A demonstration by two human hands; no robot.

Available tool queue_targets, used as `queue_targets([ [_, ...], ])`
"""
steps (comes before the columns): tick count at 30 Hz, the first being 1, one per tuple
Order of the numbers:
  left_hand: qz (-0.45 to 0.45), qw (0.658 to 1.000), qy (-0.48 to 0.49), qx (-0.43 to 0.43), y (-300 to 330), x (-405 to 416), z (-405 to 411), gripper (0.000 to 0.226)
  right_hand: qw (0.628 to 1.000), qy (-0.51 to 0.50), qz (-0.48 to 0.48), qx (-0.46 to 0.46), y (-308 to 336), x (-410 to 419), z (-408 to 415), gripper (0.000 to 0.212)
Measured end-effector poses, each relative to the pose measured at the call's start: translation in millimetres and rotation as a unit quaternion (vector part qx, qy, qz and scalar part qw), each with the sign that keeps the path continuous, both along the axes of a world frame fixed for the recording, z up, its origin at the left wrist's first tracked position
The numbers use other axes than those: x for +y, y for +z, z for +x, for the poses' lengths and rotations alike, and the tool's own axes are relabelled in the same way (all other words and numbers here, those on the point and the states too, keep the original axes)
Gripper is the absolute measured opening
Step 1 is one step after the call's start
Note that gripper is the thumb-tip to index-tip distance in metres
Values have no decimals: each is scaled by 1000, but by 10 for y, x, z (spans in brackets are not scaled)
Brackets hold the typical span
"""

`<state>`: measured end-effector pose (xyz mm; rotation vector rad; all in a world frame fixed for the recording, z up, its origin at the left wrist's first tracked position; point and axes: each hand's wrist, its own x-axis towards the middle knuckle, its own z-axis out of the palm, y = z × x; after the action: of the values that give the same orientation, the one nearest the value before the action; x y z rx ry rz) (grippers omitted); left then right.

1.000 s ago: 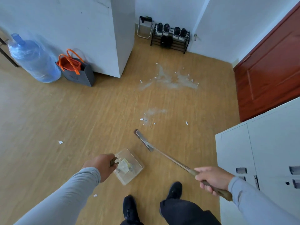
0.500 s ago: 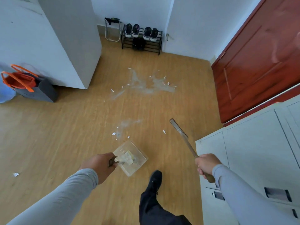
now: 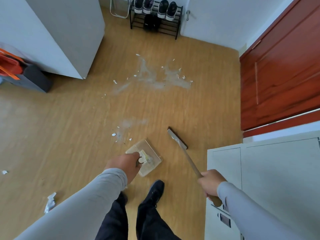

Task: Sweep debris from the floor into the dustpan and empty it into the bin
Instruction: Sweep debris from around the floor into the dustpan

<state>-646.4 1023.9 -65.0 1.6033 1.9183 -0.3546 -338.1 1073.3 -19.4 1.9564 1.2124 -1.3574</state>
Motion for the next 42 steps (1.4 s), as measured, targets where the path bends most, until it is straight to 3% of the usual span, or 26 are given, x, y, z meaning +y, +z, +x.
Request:
queue_targets([
  [3, 1, 1000, -10, 0, 18, 149, -51, 22, 998, -9, -47, 40, 249, 28, 271, 30],
  [7, -5, 1000, -8, -9, 28, 245, -128, 21, 983, -148, -81, 74, 603, 213, 765, 45],
  [15, 3, 1000, -14, -5, 20, 241, -123, 19, 999, 13, -37, 28, 321, 155, -69, 54],
  [19, -6, 1000, -15, -16, 87, 163, -165, 19, 993, -48, -87, 59, 508, 313, 25, 48],
  [23, -11, 999, 21, -39, 179, -23, -432, 17, 993, -58, -57, 84, 745, 268, 92, 56],
  [33, 2, 993, 106, -46, 592, -551, -1785, 15, 995, -48, 44, 72, 268, 504, -1413, 27],
  [42, -5, 993, 114, 12, 663, -861, -2883, 11, 999, 15, 6, 30, -142, 404, -2850, 35],
])
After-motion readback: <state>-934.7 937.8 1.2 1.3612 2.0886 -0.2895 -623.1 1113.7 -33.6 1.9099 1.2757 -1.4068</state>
